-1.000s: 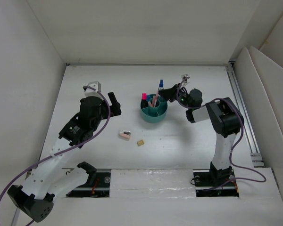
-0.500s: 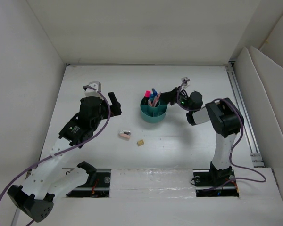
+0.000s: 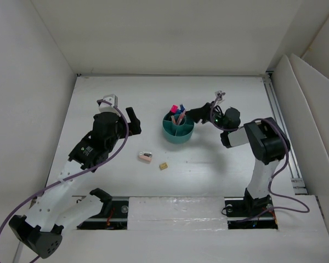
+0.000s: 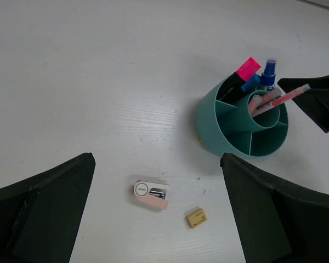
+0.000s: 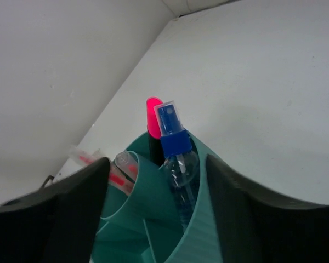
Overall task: Sort the stationery into containers
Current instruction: Place the stationery in the storage box.
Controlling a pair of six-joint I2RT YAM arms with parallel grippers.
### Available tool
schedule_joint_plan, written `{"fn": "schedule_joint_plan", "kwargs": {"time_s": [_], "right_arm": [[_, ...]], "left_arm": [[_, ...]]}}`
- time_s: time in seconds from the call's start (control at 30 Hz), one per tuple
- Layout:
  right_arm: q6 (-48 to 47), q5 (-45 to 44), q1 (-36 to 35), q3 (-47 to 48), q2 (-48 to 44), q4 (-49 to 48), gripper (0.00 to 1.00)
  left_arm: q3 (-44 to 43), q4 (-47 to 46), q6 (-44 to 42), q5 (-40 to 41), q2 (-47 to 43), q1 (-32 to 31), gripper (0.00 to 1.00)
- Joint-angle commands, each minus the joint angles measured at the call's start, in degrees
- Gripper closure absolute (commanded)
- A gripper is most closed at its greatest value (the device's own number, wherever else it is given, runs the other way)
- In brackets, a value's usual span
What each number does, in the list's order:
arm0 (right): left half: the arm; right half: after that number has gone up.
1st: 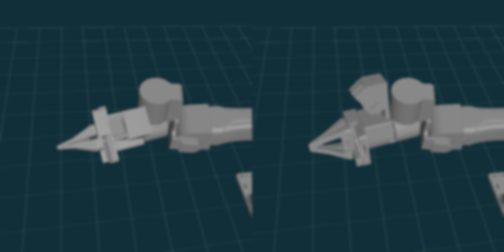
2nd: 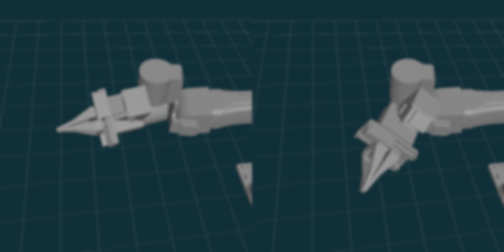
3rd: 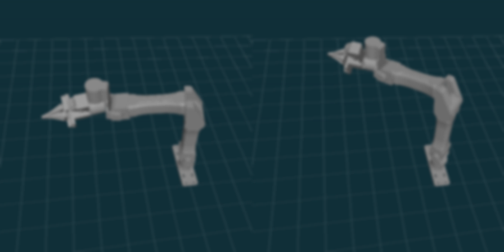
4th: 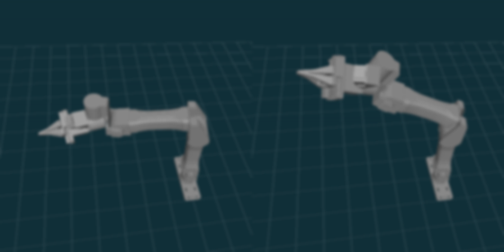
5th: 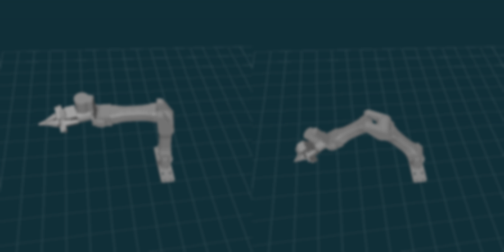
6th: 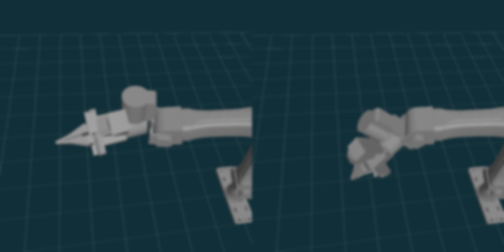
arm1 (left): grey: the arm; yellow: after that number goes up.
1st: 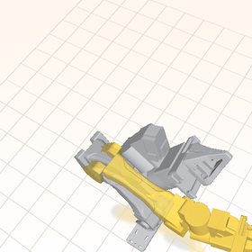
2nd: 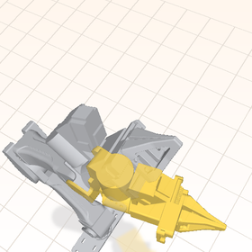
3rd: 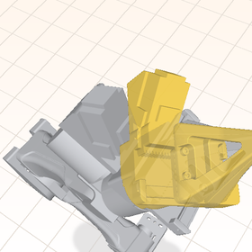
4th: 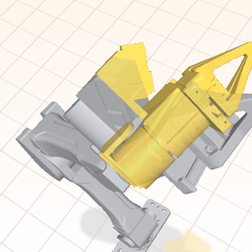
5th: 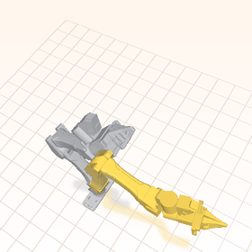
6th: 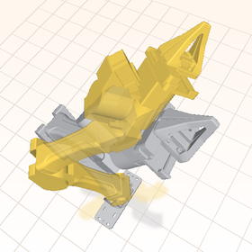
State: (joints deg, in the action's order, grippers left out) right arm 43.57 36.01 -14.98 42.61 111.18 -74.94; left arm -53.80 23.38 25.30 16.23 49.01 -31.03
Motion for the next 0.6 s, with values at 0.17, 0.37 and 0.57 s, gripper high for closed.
{"fn": "schedule_joint_plan", "kwargs": {"time_s": [0.17, 0.37, 0.57], "right_arm": [[-0.59, -1.11, 3.47, -0.25, -10.88, -9.72, 0.04], [-5.13, -11.02, 5.23, -0.86, -24.81, 12.69, 0.0], [-19.4, -56.17, -15.84, 9.29, -43.57, 62.04, 0.0]], "left_arm": [[0.28, -0.96, -0.87, 1.35, 0.56, 0.0, 0.0], [0.28, 0.18, 0.18, 3.72, 1.69, 0.0, 0.0], [-1.56, 4.73, 3.96, 10.91, 4.07, 0.0, 0.0]]}}
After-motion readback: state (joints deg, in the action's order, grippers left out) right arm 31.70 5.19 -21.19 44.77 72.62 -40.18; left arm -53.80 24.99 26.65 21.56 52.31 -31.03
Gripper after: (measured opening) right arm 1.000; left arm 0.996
